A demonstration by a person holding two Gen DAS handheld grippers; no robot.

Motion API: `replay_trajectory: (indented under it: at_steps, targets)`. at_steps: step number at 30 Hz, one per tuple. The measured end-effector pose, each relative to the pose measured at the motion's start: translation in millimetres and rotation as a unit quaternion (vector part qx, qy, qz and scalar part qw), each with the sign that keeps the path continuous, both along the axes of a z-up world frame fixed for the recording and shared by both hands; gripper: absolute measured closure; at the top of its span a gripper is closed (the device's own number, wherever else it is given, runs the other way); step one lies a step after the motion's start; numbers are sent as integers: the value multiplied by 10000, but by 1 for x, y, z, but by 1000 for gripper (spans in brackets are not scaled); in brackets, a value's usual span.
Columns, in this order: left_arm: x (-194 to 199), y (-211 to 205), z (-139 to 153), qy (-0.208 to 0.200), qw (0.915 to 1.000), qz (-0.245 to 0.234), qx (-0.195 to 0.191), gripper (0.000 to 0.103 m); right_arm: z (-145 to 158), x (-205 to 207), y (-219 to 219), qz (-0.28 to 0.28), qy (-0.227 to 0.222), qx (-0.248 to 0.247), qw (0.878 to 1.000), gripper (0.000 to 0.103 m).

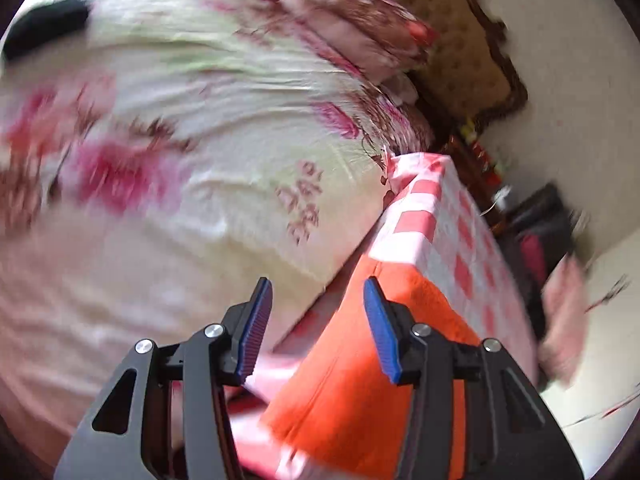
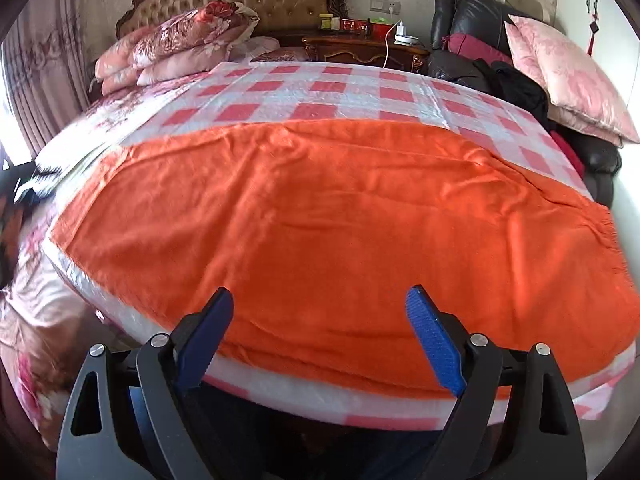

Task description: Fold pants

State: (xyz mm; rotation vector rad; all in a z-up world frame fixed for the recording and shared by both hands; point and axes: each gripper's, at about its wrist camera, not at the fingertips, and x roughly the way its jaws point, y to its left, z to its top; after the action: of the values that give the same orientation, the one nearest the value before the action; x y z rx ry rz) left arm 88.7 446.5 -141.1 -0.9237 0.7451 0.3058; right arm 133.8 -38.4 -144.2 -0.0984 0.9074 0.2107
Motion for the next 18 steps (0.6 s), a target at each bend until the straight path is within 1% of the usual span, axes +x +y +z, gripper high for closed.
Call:
replay_trajectory:
  at_steps: [1, 3, 5, 6, 8, 9, 10, 11, 12, 13, 14, 15, 16, 17, 18]
  targets:
    - [-21, 2, -10, -159, 9993, 3, -353, 50, 2, 1, 4, 8, -46, -9, 10000, 18]
    - [-52, 1, -31, -434, 9930, 64, -1098, 44, 4, 5, 17, 68, -148, 21, 9999, 18]
    - [-68, -5, -48, -531, 9858, 51, -1593, 44, 3, 9, 26, 103, -196, 17, 9998, 18]
    - [-72, -6, -56, -585, 9832, 43, -1730, 44, 0, 12, 32, 121, -178, -38, 9998, 18]
    - [-71, -10, -75, -639, 9753, -112, -2112, 44, -9, 18, 38, 101, -66, -57, 9999, 18]
    - [-70, -13, -83, -745, 9689, -134, -2357, 46, -13, 19, 39, 76, -7, -52, 10000, 19]
    - [-70, -15, -90, -993, 9574, -180, -2705, 46, -20, 21, 39, 40, 118, -46, 9999, 19]
    - [-66, -15, -95, -1203, 9468, -271, -2971, 46, -25, 21, 40, 26, 222, -54, 9997, 19]
    - [-60, -17, -98, -1341, 9383, -393, -3164, 46, -27, 19, 40, 48, 179, -105, 9998, 18]
    - [-54, -21, -100, -1403, 9318, -523, -3307, 46, -27, 17, 42, 84, 96, -190, 9997, 18]
    - [-50, -23, -101, -1415, 9293, -564, -3365, 46, -28, 17, 41, 58, 119, -155, 9998, 17]
    - [-48, -23, -101, -1467, 9274, -579, -3393, 50, -27, 17, 40, 37, 158, -131, 9998, 17]
    - [-44, -22, -100, -1591, 9233, -617, -3440, 54, -28, 17, 41, 48, 158, -152, 9997, 17]
    - [-41, -20, -99, -1630, 9222, -629, -3451, 57, -28, 17, 41, 57, 153, -168, 9997, 17]
    - [-40, -17, -98, -1630, 9238, -612, -3409, 68, -29, 16, 40, 54, 147, -161, 9997, 17]
